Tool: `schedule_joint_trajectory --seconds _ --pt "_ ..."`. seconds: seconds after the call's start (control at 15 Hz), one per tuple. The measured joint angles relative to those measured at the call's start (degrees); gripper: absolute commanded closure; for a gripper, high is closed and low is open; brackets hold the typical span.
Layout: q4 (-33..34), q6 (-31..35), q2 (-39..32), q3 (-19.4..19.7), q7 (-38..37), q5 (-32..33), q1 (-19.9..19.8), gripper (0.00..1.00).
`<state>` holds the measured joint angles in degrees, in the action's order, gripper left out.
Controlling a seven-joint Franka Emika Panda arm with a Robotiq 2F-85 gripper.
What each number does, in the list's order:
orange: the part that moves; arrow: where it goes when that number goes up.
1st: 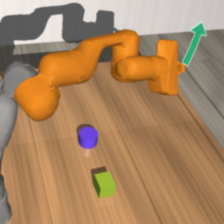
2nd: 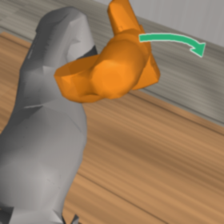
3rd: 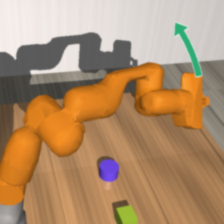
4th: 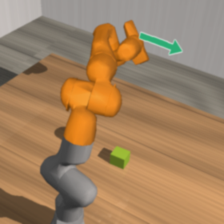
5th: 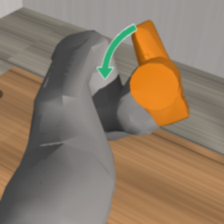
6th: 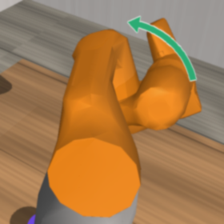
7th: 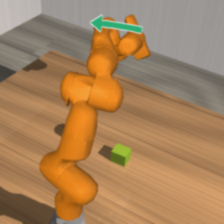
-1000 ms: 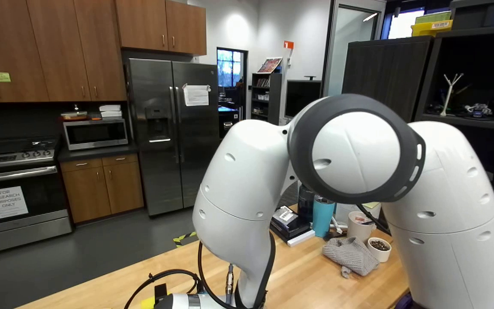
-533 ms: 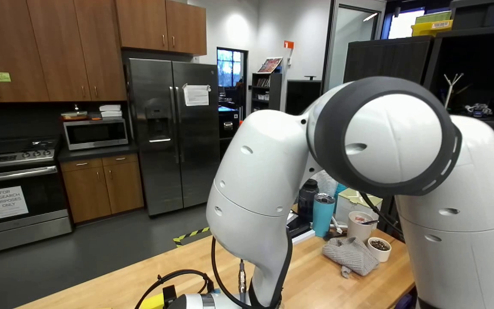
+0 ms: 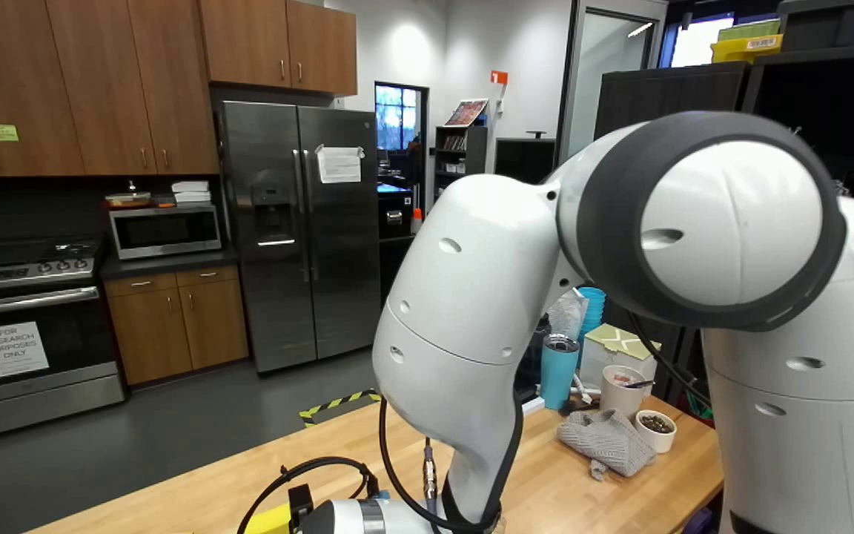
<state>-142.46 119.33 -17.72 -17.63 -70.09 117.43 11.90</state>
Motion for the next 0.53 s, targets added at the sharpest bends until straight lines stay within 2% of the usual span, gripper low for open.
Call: schedule_joint_trajectory --seconds 0.07,0.53 --pt "0.02 0.0 0.09 0.0 0.0 0.02 0.0 0.36" --pt "0.74 -0.12 0.14 0.0 0.0 0.09 0.0 0.92"
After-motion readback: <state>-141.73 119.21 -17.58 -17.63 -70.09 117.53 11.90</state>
